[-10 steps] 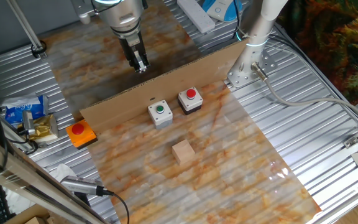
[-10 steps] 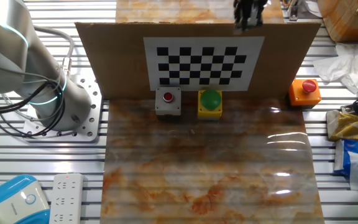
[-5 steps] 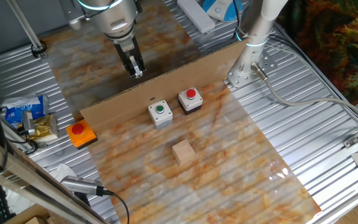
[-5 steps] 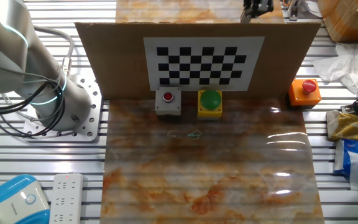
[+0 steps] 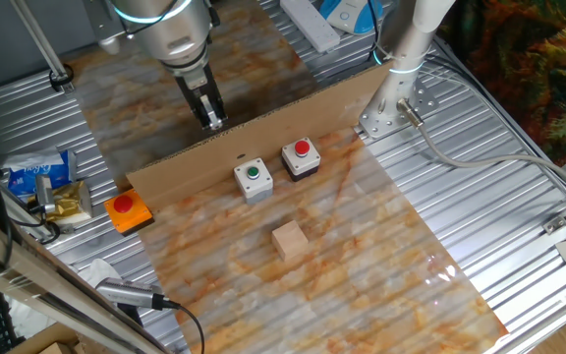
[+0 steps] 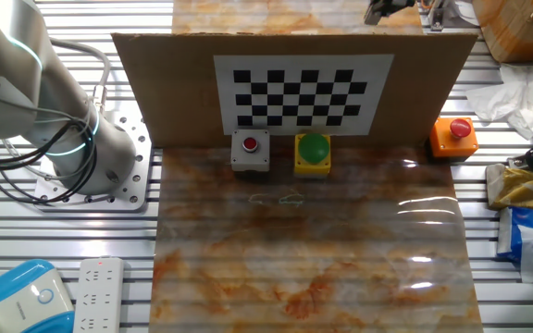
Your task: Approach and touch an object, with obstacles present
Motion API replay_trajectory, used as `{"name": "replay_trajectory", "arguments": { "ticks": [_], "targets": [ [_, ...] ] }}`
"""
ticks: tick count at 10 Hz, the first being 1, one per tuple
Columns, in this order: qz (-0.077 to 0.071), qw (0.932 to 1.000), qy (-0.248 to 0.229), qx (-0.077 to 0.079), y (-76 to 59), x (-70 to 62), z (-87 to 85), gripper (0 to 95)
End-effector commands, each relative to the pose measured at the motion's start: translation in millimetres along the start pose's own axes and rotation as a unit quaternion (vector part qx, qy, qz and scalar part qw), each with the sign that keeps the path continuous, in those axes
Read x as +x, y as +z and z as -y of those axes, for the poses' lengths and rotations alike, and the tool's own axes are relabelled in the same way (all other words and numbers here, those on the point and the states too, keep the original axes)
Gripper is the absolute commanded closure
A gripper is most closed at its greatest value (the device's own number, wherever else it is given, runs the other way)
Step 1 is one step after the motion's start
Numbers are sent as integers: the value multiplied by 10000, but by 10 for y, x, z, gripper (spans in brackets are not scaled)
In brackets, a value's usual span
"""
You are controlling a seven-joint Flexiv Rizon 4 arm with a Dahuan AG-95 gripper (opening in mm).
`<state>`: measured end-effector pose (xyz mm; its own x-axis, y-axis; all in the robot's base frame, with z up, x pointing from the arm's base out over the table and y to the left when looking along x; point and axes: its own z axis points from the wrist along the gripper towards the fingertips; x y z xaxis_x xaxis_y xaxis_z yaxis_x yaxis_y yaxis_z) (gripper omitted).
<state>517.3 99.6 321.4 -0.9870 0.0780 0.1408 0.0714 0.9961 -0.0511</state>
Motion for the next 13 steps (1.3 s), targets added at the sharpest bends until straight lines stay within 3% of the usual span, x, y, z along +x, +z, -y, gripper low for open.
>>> {"name": "replay_trajectory", "arguments": {
  "ticks": [1,10,13],
  "targets": [
    [-1,10000,7,-22,2,-11,-20,950],
    [-1,10000,72,-50,13,-34,-69,950],
    [-4,9997,-211,-100,13,-34,-69,950]
  ]
}}
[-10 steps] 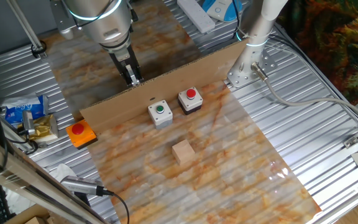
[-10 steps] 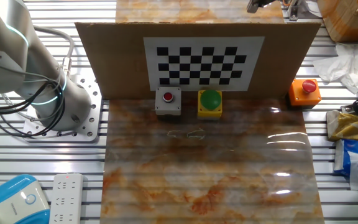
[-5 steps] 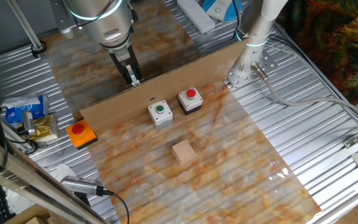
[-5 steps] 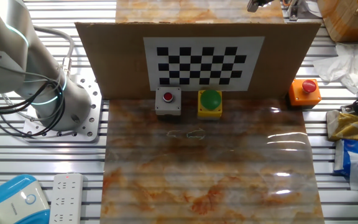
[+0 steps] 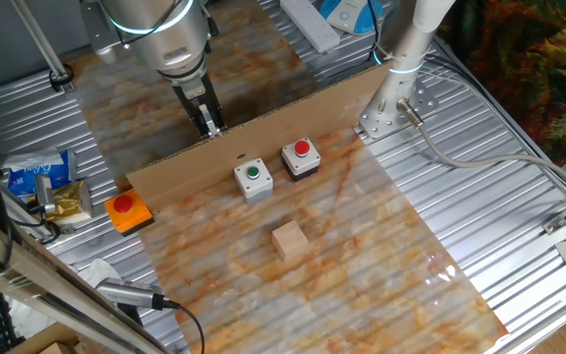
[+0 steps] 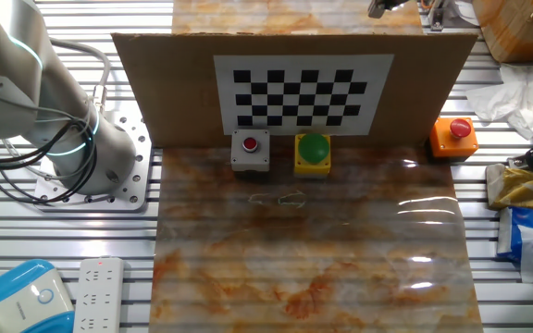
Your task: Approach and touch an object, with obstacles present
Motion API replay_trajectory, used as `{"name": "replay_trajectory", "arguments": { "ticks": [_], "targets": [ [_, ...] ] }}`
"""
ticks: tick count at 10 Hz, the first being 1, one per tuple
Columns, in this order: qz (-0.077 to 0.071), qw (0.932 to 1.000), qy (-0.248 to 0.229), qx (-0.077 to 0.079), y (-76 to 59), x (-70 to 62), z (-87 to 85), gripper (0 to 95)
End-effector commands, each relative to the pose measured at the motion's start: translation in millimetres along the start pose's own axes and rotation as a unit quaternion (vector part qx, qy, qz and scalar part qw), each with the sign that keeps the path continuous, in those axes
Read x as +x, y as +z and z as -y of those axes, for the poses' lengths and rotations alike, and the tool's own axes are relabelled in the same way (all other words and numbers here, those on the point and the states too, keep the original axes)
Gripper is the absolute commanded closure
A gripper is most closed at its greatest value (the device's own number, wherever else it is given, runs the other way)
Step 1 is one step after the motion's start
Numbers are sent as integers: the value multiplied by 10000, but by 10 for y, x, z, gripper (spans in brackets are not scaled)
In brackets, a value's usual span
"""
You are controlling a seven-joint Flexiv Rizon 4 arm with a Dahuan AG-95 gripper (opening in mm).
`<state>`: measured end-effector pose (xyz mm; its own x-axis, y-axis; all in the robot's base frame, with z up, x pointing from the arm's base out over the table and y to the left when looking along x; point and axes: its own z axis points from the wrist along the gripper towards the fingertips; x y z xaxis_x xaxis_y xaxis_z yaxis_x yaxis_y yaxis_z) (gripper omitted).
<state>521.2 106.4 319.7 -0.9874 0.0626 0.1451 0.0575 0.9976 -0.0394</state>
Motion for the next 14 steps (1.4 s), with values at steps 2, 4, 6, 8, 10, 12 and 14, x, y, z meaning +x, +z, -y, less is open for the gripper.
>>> {"name": "replay_trajectory", "arguments": {
  "ticks": [2,4,6,8,10,12,14],
  "targets": [
    [0,9995,-292,-93,4,2,3,950],
    [-6,9985,-547,-84,4,2,3,950],
    [60,9978,-650,-84,4,2,3,950],
    [190,9971,-735,-66,4,2,3,950],
    [274,9964,-804,-39,4,2,3,950],
    [235,9966,-791,-1,4,2,3,950],
    [229,9966,-792,-7,4,2,3,950]
  ]
}}
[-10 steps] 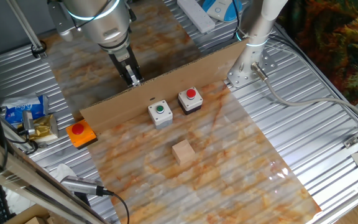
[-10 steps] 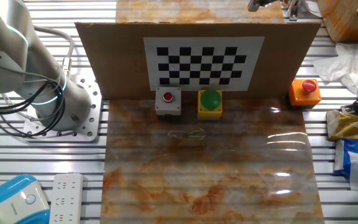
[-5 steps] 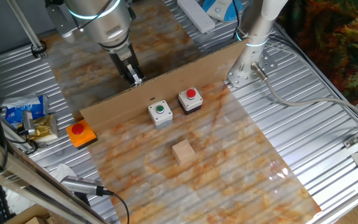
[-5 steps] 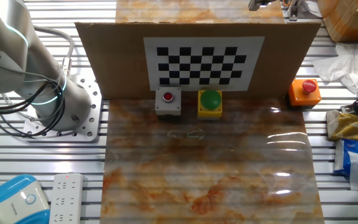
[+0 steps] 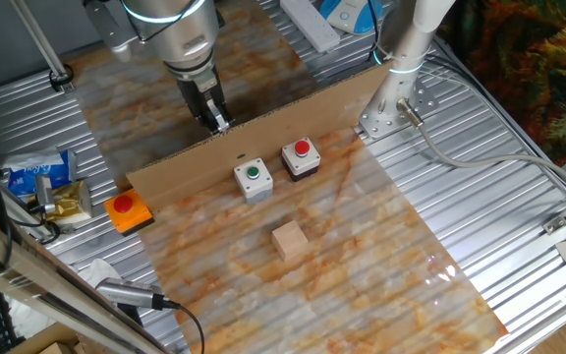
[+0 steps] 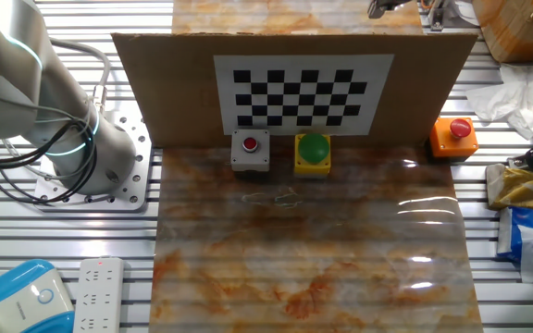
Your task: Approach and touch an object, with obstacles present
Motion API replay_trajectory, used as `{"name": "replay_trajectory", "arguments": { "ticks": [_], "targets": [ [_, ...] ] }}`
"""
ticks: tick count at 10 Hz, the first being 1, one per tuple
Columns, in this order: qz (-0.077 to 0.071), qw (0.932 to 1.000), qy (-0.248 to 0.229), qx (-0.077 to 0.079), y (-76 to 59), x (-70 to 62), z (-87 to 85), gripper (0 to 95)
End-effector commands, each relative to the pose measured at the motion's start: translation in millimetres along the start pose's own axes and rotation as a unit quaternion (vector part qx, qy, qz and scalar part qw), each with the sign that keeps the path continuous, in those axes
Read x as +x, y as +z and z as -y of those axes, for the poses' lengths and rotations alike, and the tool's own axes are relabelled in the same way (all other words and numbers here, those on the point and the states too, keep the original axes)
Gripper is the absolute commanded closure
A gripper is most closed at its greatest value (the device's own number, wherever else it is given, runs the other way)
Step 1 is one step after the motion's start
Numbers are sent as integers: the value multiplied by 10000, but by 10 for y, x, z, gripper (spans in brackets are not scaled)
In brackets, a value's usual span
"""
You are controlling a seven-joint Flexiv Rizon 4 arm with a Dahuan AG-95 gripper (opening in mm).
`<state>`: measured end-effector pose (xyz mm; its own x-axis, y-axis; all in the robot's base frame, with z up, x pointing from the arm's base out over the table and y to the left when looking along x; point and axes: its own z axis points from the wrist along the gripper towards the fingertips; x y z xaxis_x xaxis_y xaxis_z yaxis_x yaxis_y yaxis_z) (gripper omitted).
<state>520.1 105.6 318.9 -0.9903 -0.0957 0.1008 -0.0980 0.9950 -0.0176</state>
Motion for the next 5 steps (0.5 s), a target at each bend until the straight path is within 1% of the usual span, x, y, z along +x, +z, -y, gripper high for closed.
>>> {"name": "replay_trajectory", "arguments": {
  "ticks": [1,4,5],
  "targets": [
    [-18,10000,-11,5,-5,-9,-4,950],
    [-59,10000,41,-2,-5,-9,-4,950],
    [-89,9999,69,-4,-36,-10,-16,950]
  ]
}}
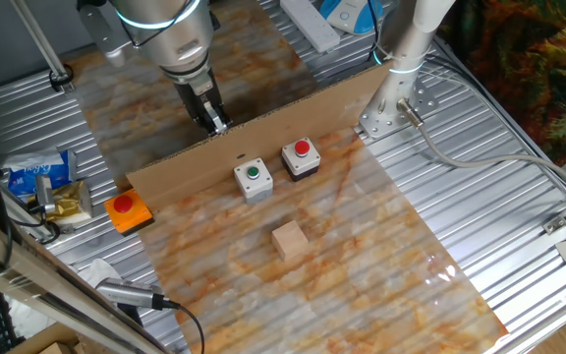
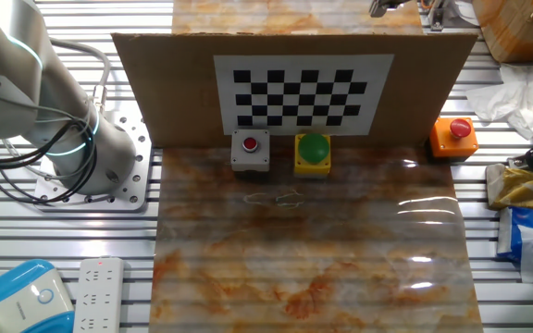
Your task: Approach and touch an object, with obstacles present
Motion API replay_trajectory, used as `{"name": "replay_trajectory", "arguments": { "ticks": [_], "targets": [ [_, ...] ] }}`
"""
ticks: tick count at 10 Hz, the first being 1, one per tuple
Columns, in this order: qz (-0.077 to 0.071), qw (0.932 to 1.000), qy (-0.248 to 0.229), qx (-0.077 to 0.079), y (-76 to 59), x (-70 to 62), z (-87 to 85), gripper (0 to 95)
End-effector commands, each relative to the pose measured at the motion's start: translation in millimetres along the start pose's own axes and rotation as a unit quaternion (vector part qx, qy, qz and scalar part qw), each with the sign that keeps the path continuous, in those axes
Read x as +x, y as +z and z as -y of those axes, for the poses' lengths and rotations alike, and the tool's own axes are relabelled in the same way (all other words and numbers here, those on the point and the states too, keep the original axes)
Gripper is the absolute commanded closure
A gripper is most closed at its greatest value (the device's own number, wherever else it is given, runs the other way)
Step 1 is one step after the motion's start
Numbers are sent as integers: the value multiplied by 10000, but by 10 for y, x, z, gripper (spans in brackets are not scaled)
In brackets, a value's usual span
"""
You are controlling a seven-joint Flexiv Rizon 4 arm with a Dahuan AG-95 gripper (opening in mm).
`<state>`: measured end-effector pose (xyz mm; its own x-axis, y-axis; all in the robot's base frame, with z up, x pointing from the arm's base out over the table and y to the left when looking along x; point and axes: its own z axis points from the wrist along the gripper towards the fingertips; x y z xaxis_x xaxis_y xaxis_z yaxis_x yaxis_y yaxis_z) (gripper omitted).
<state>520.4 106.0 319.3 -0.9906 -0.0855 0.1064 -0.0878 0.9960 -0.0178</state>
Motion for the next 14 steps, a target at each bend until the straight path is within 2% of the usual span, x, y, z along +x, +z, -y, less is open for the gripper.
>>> {"name": "replay_trajectory", "arguments": {
  "ticks": [1,4,5,6,10,14],
  "targets": [
    [-75,10000,54,19,-128,14,-66,950],
    [-73,9999,96,93,-248,127,-186,950],
    [-75,9999,110,96,-260,138,-202,950],
    [-69,9997,146,162,-261,184,-269,950],
    [25,9991,334,264,-138,318,-550,950],
    [155,9983,492,280,21,486,-794,950]
  ]
}}
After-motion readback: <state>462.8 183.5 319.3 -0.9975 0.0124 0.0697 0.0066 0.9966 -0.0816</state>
